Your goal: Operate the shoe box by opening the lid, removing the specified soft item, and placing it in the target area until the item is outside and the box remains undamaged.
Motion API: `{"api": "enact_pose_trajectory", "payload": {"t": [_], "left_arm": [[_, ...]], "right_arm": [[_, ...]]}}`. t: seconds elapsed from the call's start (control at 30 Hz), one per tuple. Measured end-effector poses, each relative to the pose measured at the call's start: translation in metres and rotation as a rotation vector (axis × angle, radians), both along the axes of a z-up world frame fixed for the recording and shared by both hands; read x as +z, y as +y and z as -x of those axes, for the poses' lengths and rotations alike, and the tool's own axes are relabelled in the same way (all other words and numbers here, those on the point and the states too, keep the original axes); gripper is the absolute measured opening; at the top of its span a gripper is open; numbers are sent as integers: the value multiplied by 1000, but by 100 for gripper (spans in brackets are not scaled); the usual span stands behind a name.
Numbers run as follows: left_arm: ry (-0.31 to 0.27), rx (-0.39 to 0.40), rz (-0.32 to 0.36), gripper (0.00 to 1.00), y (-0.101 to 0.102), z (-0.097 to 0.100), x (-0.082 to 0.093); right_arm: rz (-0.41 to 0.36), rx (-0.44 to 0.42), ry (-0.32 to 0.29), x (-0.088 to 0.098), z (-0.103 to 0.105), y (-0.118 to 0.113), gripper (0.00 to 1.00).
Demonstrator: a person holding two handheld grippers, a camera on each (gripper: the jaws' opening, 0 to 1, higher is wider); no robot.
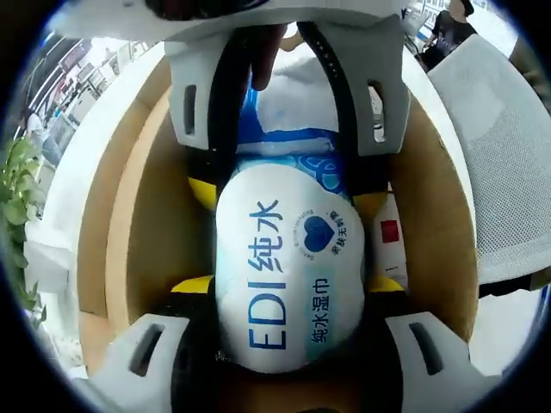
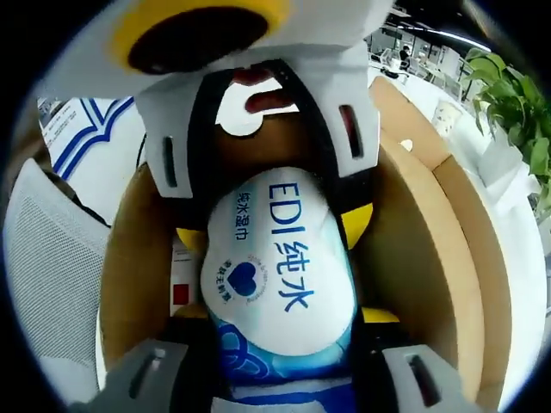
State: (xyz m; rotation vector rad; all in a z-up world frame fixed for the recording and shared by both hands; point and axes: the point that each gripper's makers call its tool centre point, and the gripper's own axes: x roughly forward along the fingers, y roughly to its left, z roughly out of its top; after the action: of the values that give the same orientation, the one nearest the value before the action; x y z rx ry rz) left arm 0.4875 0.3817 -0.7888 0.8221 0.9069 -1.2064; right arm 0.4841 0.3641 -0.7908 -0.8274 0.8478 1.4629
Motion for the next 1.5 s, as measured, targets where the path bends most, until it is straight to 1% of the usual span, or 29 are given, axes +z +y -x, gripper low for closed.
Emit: {"api": "enact_pose_trajectory", "payload": {"t": [0.07, 0.33, 0.43, 0.6, 0.7, 0.8, 0.83, 0.87, 0.9, 1.07, 1.37, 1.5], "left_arm": [[10, -2, 13, 68, -1, 0, -1], [5, -13, 24, 68, -3, 0, 0], [8, -16, 22, 67, -2, 0, 1], [4, -26, 18, 67, -2, 1, 5], [18, -30, 18, 66, -3, 5, 11], [17, -33, 26, 66, -2, 4, 20], [-25, -81, 37, 64, -6, 0, 26], [5, -44, 21, 64, -3, 4, 28], [-5, -51, 16, 64, -3, 2, 32], [-4, -51, 18, 64, -4, 8, 44], [-11, -58, 12, 64, -6, 11, 65], [-27, -59, 10, 64, -8, 13, 76]], "right_arm": [[-4, 3, 0, -1, -1, 1, 63], [-11, 15, 12, -2, -1, 2, 62], [-10, 13, 18, 0, 0, 2, 60], [-13, 6, 5, 5, 2, 2, 57], [-15, 11, 9, 11, 5, 1, 56], [-29, 7, 4, 19, 4, 2, 56], [-37, -25, 29, 23, 3, 2, 55], [-47, -6, 7, 25, 0, 3, 55], [-47, -12, 11, 28, 0, 3, 55], [-51, -5, -1, 40, 4, 2, 55], [-68, -9, -22, 64, 8, 0, 54], [-70, -7, -48, 74, 9, -1, 54]]}}
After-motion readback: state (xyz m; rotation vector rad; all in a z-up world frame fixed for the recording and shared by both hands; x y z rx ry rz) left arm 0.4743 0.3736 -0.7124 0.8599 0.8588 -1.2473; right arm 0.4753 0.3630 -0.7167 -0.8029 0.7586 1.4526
